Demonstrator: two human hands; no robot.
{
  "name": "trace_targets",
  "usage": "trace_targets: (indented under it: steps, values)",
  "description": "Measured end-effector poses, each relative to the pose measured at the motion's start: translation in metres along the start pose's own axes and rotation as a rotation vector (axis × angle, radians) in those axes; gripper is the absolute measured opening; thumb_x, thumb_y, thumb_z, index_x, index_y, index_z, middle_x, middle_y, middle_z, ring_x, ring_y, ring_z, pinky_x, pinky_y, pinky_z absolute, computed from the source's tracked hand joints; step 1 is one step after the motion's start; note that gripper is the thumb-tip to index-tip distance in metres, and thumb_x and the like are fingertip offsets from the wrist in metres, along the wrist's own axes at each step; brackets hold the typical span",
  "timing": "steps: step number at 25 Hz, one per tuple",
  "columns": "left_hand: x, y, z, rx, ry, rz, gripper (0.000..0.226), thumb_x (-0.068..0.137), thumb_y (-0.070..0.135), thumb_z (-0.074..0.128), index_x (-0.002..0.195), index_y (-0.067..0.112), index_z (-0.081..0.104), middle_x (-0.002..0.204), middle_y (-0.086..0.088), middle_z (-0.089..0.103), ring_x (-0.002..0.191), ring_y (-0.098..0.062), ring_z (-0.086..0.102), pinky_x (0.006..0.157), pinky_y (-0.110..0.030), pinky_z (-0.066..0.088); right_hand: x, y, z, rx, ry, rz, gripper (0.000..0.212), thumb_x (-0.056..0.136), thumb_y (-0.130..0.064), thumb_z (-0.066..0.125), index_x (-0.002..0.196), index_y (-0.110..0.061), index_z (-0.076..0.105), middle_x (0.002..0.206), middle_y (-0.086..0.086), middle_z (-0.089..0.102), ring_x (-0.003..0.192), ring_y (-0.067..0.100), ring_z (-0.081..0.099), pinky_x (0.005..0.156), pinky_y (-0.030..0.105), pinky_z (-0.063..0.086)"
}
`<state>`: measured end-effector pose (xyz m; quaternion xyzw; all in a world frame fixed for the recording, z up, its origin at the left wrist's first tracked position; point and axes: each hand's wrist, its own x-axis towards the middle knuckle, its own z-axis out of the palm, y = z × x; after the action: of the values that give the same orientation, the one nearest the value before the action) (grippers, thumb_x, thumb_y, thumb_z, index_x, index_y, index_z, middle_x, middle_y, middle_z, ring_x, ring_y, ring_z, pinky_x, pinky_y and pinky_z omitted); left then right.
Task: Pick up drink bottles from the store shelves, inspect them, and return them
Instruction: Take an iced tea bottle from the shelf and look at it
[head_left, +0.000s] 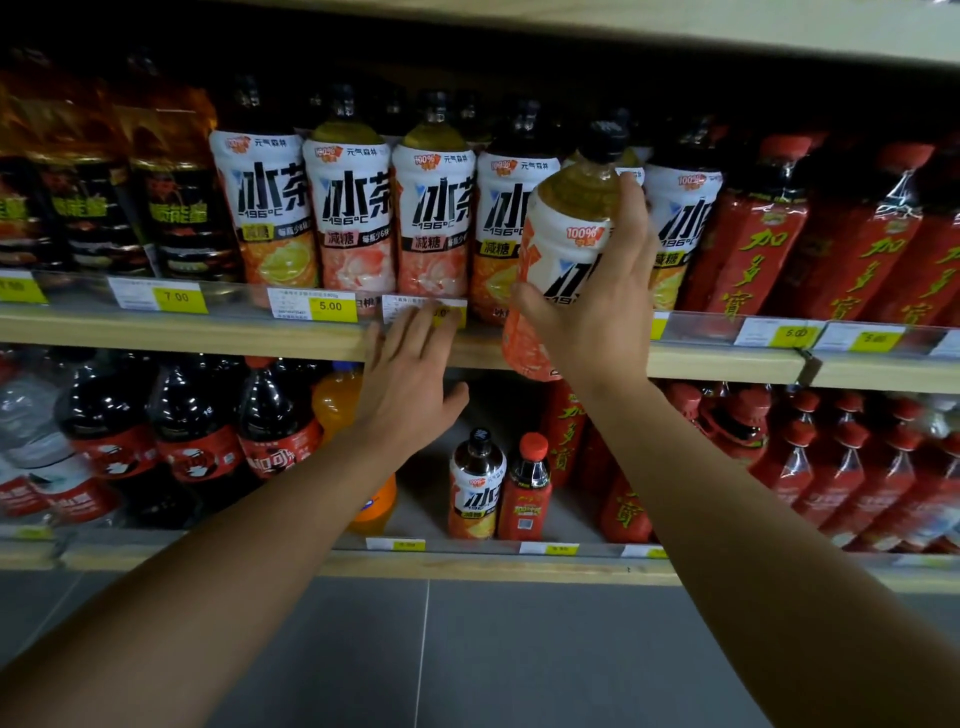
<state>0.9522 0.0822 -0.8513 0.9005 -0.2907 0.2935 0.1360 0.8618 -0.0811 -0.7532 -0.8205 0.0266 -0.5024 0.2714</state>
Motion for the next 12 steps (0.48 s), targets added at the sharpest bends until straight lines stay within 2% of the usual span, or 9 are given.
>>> trace_targets:
  steps: [3,5,8,10,12]
  values:
    - [0.0,0.006,-0.003,0.024,-0.016,0.005,0.083,0.081,0.043,0.069,0.151,0.016,0.035,0.158,-0.013,0.032,0.147,-0.036,0.026,0.116,-0.065,0.021,-0.001,0.0,-0.008,0.046,-0.041,0.034,0.104,0.077,-0.026,0.084,0.155,-0.011,0.017,0.153,0.012,0.033,0.13,0.007,0.03,0.083,-0.001,0.034]
    - [-0.001,0.013,-0.005,0.026,-0.018,0.027,0.081,0.081,0.042,0.069,0.151,0.018,0.035,0.158,-0.012,0.032,0.148,-0.035,0.024,0.115,-0.065,0.022,0.0,0.004,-0.019,0.093,-0.061,0.026,0.103,0.076,-0.019,0.085,0.155,-0.011,0.019,0.152,0.011,0.034,0.129,-0.004,0.028,0.087,-0.01,0.023]
    - [0.003,0.025,-0.007,0.009,-0.018,0.056,0.08,0.083,0.041,0.068,0.152,0.02,0.035,0.16,-0.012,0.029,0.149,-0.035,0.021,0.117,-0.063,0.019,0.008,0.008,-0.041,0.099,-0.018,-0.027,0.101,0.074,-0.013,0.086,0.153,-0.01,0.023,0.15,0.006,0.034,0.126,-0.012,0.023,0.092,-0.009,0.021]
    - [0.009,0.032,-0.007,0.002,0.01,0.065,0.079,0.082,0.041,0.07,0.151,0.021,0.037,0.159,-0.012,0.031,0.149,-0.035,0.021,0.117,-0.063,0.018,0.019,0.01,-0.055,0.129,0.035,-0.035,0.101,0.073,-0.015,0.085,0.153,-0.011,0.024,0.151,0.0,0.033,0.133,-0.003,0.028,0.098,-0.002,0.028]
    - [0.015,0.038,-0.006,0.001,0.028,0.066,0.078,0.082,0.041,0.069,0.151,0.021,0.038,0.158,-0.012,0.032,0.149,-0.034,0.02,0.117,-0.064,0.019,0.032,0.01,-0.063,0.157,0.059,-0.049,0.102,0.072,-0.019,0.084,0.154,-0.011,0.023,0.153,0.003,0.034,0.14,0.011,0.034,0.106,0.015,0.038]
